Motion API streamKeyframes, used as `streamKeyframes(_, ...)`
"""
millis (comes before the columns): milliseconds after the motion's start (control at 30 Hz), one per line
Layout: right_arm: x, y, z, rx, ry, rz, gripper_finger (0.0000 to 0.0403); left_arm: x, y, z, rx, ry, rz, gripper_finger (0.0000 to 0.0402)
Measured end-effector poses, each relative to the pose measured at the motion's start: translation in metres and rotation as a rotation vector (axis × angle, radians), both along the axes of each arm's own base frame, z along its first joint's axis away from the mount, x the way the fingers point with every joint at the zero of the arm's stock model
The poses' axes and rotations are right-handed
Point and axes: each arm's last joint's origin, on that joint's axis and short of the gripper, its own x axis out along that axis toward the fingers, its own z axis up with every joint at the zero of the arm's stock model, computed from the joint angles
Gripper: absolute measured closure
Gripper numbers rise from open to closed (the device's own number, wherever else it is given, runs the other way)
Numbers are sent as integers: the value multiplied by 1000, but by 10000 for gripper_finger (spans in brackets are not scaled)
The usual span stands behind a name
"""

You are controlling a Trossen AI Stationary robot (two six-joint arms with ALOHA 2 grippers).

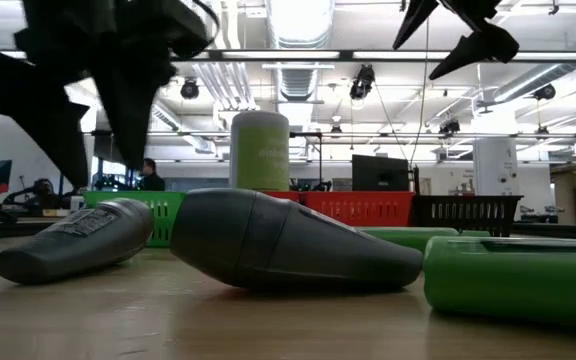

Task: Pick & Place Travel size toiletries
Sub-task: Put the gray deodorant in the green bin

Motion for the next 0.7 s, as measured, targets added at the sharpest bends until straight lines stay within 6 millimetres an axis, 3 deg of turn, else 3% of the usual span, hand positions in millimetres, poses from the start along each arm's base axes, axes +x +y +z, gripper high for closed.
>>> streamKeyframes(333, -15, -3, -2, -20, -4, 15, 35, 17, -4, -30, -9, 104, 11, 144)
streamKeyframes(700, -25, -4, -8, -2, -20, -2, 35, 21, -1, -35, -5, 97, -12, 154)
